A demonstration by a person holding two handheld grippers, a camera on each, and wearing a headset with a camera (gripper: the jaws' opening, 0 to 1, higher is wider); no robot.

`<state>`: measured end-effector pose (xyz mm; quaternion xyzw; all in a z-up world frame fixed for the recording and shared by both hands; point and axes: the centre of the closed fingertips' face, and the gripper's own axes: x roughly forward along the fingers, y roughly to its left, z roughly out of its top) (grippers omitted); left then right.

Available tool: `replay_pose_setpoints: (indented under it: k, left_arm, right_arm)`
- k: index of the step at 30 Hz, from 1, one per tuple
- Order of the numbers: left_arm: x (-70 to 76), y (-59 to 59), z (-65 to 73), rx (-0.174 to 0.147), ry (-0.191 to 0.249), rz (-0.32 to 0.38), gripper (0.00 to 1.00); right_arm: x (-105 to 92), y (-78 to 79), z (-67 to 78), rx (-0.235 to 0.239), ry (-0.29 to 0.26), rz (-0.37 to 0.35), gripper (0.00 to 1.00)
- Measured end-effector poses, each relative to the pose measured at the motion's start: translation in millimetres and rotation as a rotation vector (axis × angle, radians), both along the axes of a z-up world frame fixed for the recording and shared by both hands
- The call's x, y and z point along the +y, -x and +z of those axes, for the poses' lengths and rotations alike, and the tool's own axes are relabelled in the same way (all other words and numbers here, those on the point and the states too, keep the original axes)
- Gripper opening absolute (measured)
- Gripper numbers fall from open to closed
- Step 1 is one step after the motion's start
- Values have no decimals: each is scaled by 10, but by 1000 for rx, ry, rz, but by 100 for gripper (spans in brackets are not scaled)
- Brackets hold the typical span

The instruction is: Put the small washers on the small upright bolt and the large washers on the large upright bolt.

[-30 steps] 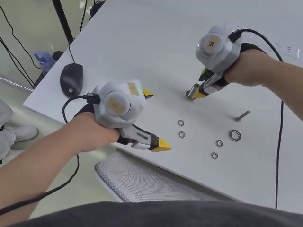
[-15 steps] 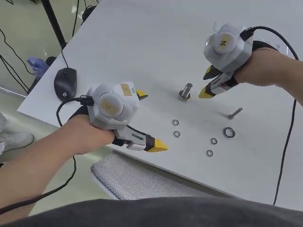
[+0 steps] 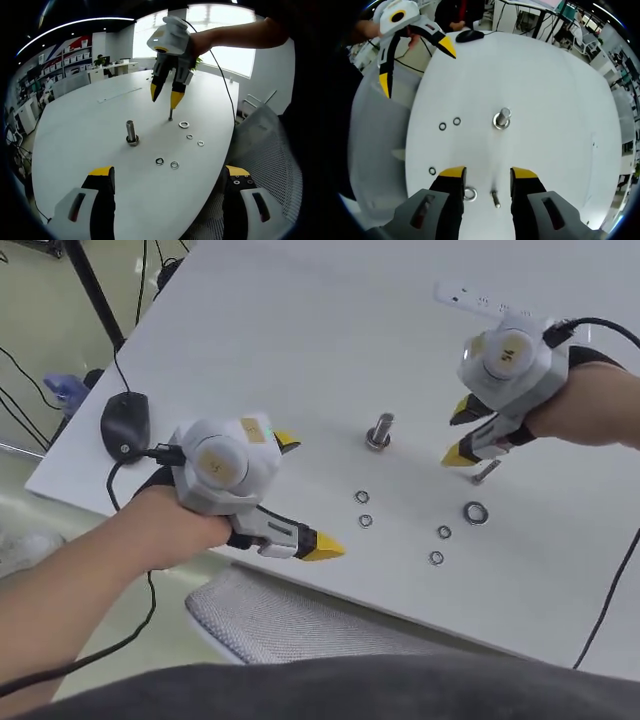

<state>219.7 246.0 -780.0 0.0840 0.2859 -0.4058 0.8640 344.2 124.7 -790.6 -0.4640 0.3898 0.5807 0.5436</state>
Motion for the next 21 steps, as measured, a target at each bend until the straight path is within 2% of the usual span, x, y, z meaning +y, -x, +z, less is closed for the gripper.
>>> replay_pose_setpoints:
  k: [3,6,9,17,21]
  left_arm:
    - [-7,-5,16,-3,-1,-3,89]
    - [-13,-11,26,-5,-1,-5,89]
    - [-15,-29,46,-12,3,-1,88]
    - [-37,-43,44,-10,-3,-3,89]
    - [-40,-45,55,-12,-3,-3,87]
  right_arm:
    - [-135,81,2,-1,2,-12,36]
    - [-260,68,-14,3,-2,-30,35]
    - [-384,179,-14,6,7,-45,35]
    - [-586,269,-21,12,-2,-108,36]
    - [-683,343,-79,23,8,-118,35]
